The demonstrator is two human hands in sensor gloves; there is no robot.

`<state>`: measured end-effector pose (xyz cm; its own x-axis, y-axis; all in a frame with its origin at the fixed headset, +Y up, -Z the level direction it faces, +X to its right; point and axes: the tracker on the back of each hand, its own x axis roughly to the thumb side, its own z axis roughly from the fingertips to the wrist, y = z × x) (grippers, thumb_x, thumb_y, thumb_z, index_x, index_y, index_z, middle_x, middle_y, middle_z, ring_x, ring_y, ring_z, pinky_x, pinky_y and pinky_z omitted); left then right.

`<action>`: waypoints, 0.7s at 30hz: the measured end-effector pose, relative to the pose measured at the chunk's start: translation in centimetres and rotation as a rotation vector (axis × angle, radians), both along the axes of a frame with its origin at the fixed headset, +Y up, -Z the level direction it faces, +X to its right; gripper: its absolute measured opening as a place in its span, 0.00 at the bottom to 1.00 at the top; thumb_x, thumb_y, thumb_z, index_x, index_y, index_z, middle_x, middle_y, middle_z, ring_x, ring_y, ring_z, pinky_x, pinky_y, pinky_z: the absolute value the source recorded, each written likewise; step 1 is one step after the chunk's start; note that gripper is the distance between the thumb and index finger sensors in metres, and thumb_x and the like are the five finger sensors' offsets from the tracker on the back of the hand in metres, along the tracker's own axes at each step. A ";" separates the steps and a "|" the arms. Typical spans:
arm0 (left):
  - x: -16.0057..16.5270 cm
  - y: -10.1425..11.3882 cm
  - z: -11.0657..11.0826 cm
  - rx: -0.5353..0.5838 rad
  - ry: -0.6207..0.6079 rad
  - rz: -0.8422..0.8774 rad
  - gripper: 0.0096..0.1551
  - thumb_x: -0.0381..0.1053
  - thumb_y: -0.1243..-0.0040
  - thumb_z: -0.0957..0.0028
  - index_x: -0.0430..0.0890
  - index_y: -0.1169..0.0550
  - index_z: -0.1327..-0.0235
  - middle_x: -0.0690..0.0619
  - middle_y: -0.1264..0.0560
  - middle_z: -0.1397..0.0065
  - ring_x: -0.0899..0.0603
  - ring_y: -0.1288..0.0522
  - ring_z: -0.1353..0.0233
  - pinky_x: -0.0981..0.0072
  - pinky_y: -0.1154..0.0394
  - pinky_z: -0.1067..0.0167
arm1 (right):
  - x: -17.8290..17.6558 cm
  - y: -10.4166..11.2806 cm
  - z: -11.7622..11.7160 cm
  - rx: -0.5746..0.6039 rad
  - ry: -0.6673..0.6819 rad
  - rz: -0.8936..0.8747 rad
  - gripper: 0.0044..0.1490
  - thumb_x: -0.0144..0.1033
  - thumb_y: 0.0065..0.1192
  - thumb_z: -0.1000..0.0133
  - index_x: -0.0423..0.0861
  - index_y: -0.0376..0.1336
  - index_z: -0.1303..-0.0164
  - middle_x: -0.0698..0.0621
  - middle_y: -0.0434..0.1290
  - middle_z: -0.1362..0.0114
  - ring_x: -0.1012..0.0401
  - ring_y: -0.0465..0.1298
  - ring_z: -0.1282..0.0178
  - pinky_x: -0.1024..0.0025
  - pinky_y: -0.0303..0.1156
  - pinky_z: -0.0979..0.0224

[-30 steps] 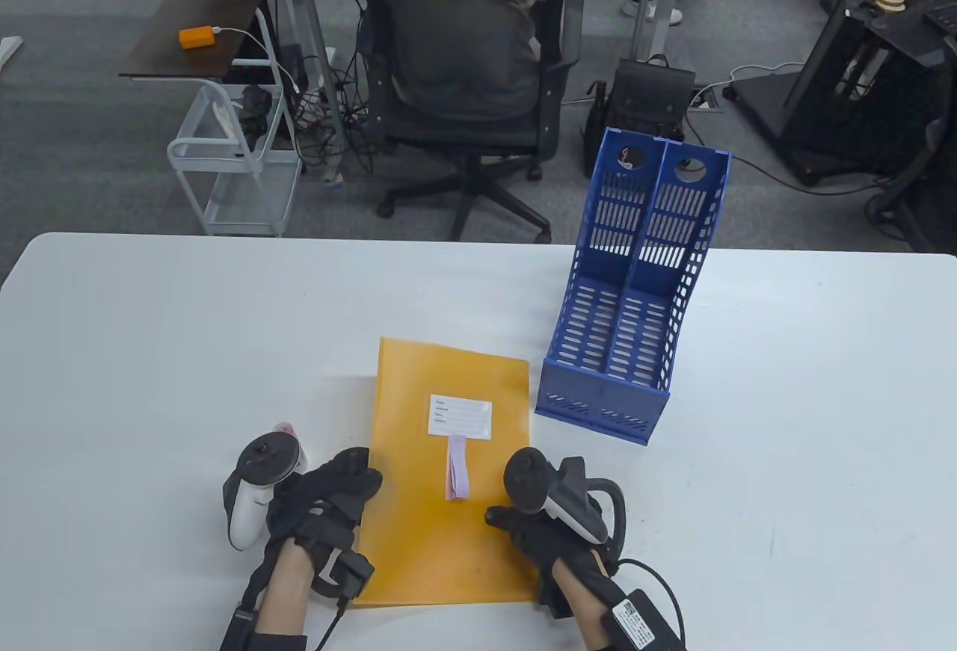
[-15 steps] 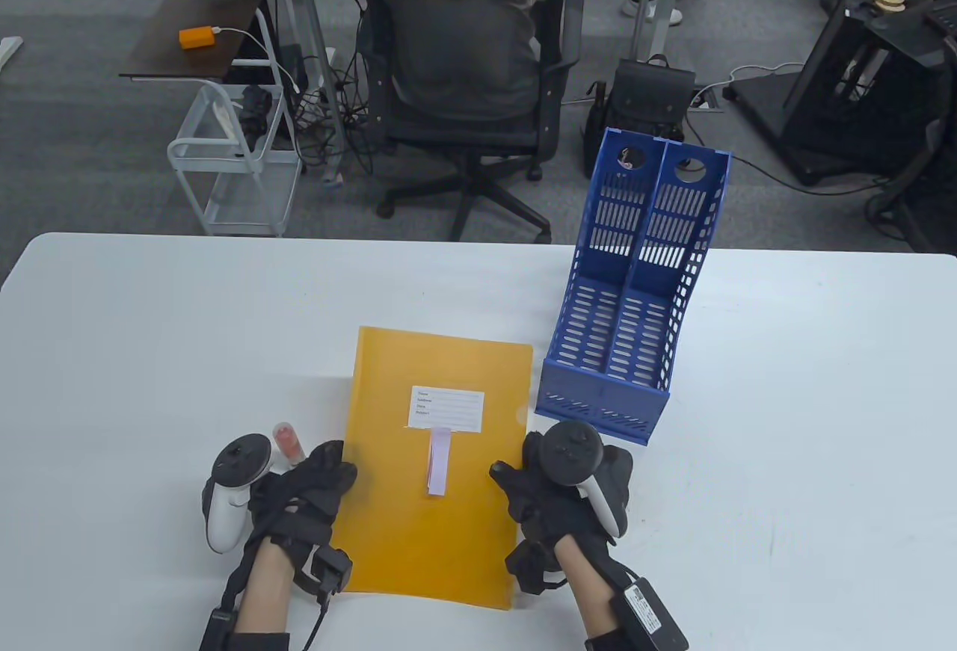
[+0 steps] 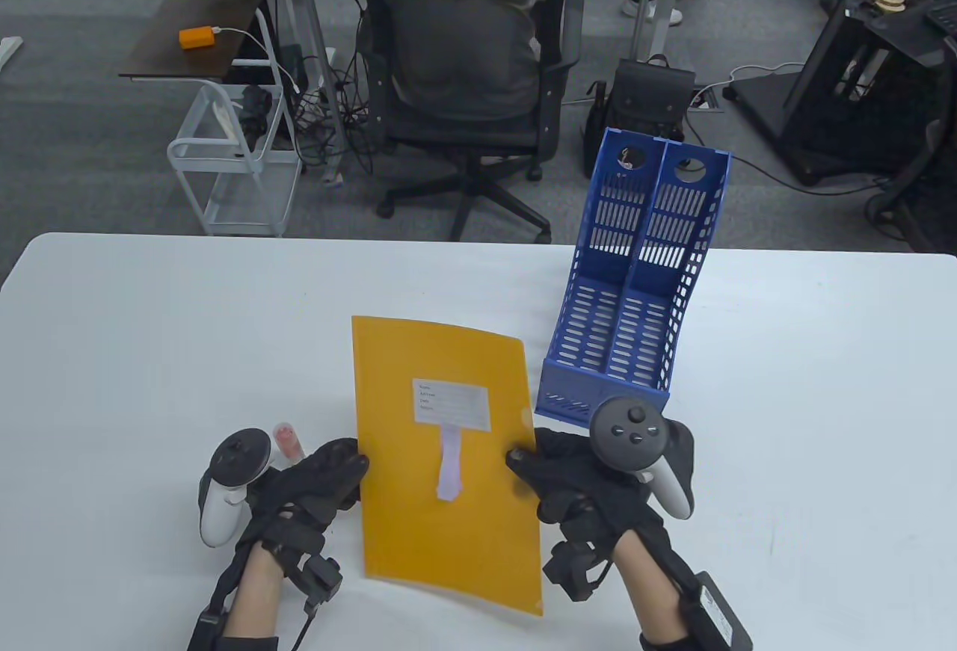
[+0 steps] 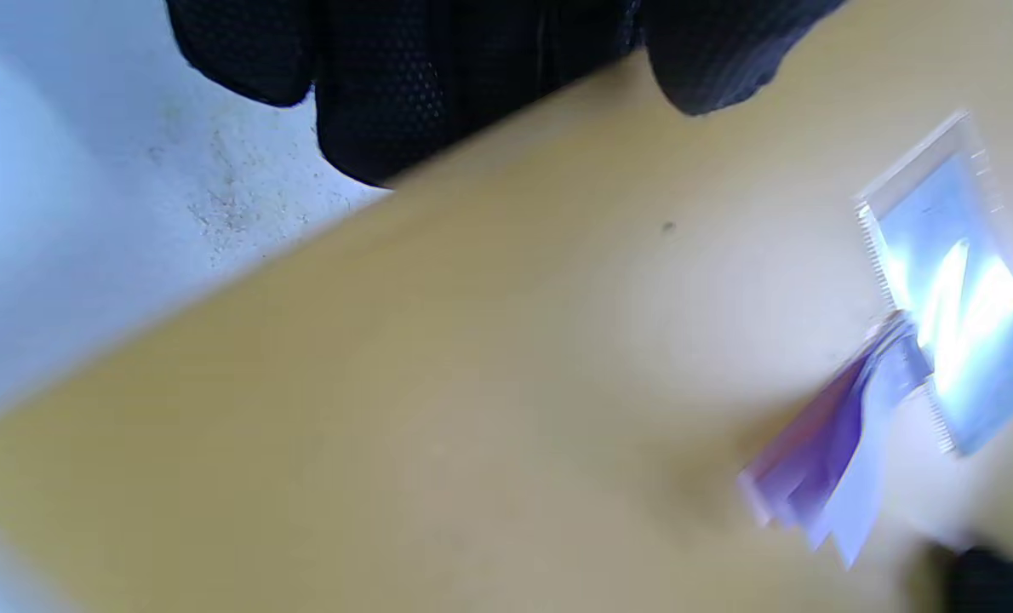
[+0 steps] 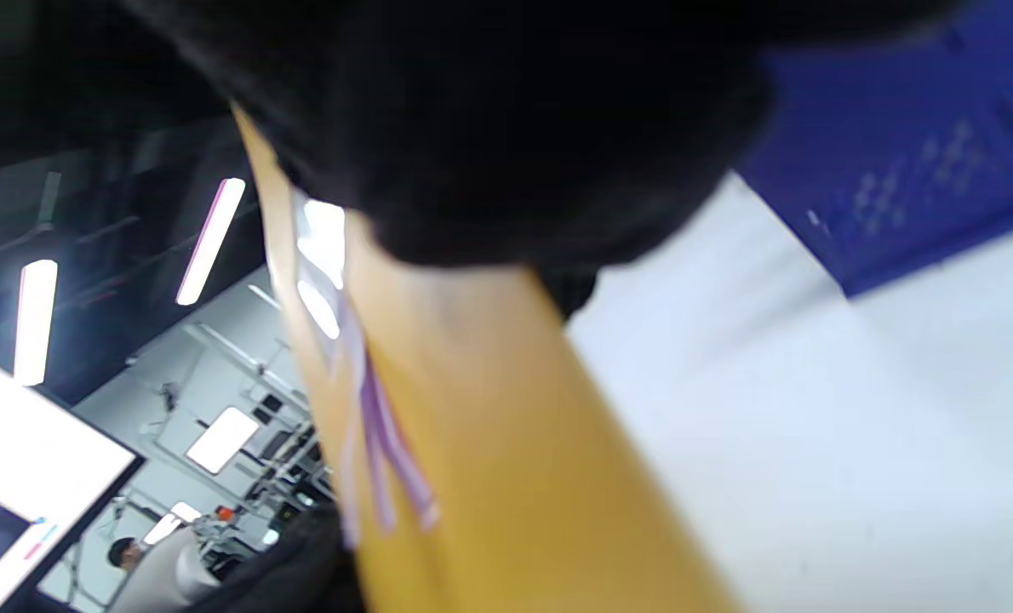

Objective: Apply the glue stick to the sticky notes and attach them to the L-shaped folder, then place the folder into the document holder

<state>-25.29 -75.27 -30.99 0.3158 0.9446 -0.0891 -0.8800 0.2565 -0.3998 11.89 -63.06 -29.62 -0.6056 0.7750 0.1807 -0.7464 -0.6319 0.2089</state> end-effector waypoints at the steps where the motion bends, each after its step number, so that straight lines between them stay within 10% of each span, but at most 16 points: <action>1: 0.1 0.4 0.1 0.048 0.012 -0.030 0.33 0.59 0.46 0.42 0.46 0.32 0.27 0.40 0.28 0.27 0.36 0.25 0.32 0.35 0.34 0.33 | 0.7 0.9 0.5 0.040 -0.010 -0.015 0.28 0.38 0.67 0.45 0.34 0.74 0.42 0.37 0.85 0.56 0.57 0.83 0.79 0.67 0.79 0.77; 10: -0.2 3.4 1.7 0.336 0.134 -0.221 0.30 0.60 0.46 0.44 0.45 0.26 0.33 0.41 0.21 0.34 0.37 0.20 0.38 0.37 0.30 0.37 | 5.9 7.2 3.0 0.458 -0.320 -0.118 0.32 0.30 0.63 0.44 0.29 0.64 0.32 0.33 0.81 0.45 0.52 0.86 0.67 0.61 0.84 0.66; 21: -1.6 3.5 1.9 0.380 0.200 -0.162 0.30 0.60 0.46 0.43 0.45 0.25 0.34 0.42 0.20 0.35 0.38 0.20 0.39 0.37 0.30 0.37 | 8.1 8.6 2.7 0.585 -0.547 -0.142 0.36 0.28 0.60 0.43 0.22 0.56 0.31 0.29 0.77 0.42 0.50 0.87 0.61 0.58 0.86 0.59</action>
